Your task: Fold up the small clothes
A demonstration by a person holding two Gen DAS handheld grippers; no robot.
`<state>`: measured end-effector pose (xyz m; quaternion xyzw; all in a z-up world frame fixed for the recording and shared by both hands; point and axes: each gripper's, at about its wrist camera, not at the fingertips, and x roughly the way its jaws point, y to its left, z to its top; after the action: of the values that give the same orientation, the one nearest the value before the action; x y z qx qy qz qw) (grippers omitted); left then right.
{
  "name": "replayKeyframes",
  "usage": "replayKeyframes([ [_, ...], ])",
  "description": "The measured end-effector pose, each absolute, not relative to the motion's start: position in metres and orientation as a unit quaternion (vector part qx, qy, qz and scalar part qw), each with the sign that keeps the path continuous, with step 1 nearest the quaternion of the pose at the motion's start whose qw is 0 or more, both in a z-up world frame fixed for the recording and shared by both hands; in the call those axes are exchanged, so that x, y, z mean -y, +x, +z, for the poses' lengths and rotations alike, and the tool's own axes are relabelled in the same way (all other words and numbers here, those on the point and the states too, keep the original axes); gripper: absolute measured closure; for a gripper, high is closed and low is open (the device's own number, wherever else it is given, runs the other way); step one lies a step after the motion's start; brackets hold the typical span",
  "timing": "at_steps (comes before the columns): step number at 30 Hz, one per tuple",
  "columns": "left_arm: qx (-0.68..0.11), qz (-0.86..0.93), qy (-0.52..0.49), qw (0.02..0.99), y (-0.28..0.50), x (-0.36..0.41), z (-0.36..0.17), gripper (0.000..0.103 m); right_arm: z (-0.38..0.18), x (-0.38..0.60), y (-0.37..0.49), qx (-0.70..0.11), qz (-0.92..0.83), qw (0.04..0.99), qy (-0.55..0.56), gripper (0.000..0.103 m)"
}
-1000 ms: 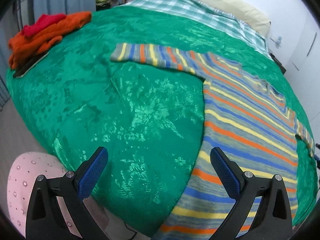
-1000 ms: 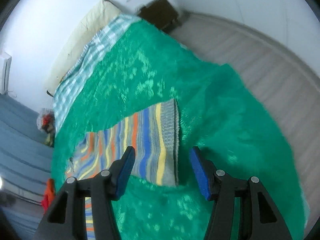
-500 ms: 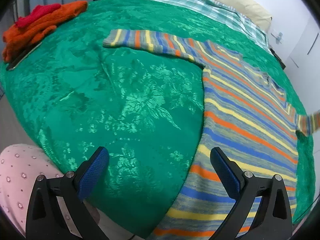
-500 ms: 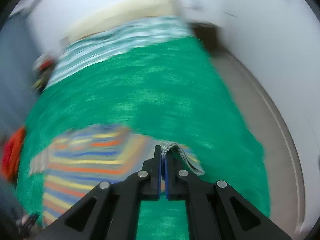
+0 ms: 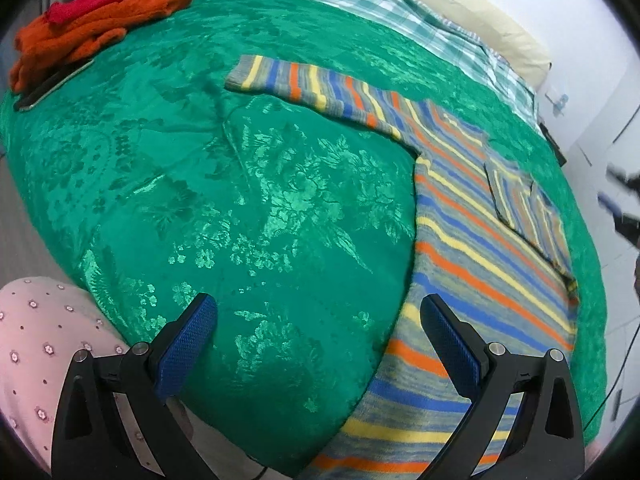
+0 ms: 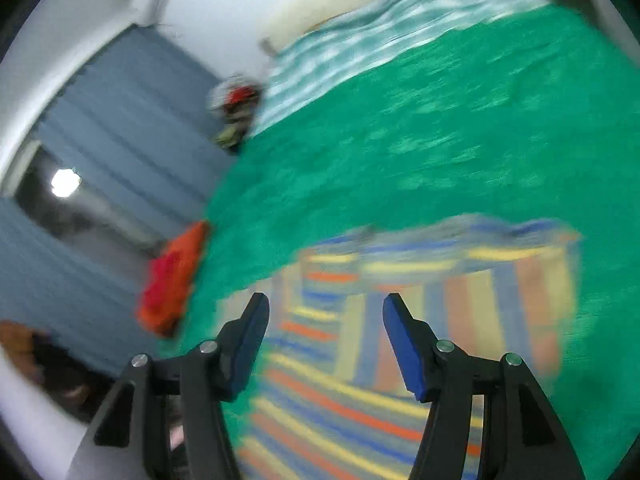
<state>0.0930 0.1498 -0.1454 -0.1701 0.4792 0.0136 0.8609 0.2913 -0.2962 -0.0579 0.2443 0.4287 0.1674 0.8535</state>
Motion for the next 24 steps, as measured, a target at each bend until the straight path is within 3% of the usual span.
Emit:
replayKeyframes([
  [4, -0.487, 0.008, -0.168, 0.857, 0.098, -0.144, -0.15, 0.001, -0.088, 0.309, 0.283, -0.501, 0.074, 0.859, 0.077, 0.043],
  [6, -0.491, 0.008, -0.158, 0.857, 0.099, -0.139, -0.151, 0.001, -0.112, 0.305, 0.28, -0.522, 0.081, 0.848, 0.051, 0.05],
  [8, -0.491, 0.008, -0.146, 0.859, 0.099, -0.134, -0.151, 0.001, -0.134, 0.299, 0.272, -0.525, 0.1, 0.844, 0.053, 0.077],
  [10, -0.492, 0.009, -0.135, 0.86, 0.099, -0.131, -0.151, 0.001, -0.158, 0.297, 0.267, -0.539, 0.091, 0.837, 0.033, 0.087],
  [11, -0.492, 0.01, -0.132, 0.86, 0.098, -0.13, -0.151, 0.001, -0.173, 0.302, 0.268, -0.558, 0.045, 0.828, -0.003, 0.101],
  [13, -0.491, 0.012, -0.129, 0.861, 0.097, -0.13, -0.151, 0.001, -0.184, 0.325, 0.264, -0.564, -0.033, 0.824, -0.038, 0.103],
  [15, -0.491, 0.012, -0.126, 0.862, 0.096, -0.13, -0.152, 0.001, -0.173, 0.347, 0.258, -0.557, -0.052, 0.829, -0.004, 0.103],
  [20, -0.495, 0.013, -0.106, 0.863, 0.101, -0.122, -0.155, 0.001, -0.132, 0.341, 0.282, -0.506, 0.024, 0.862, -0.001, 0.099],
  [24, -0.498, 0.019, -0.091, 0.862, 0.102, -0.119, -0.157, 0.001, -0.147, 0.313, 0.33, -0.521, 0.066, 0.851, -0.001, 0.099],
])
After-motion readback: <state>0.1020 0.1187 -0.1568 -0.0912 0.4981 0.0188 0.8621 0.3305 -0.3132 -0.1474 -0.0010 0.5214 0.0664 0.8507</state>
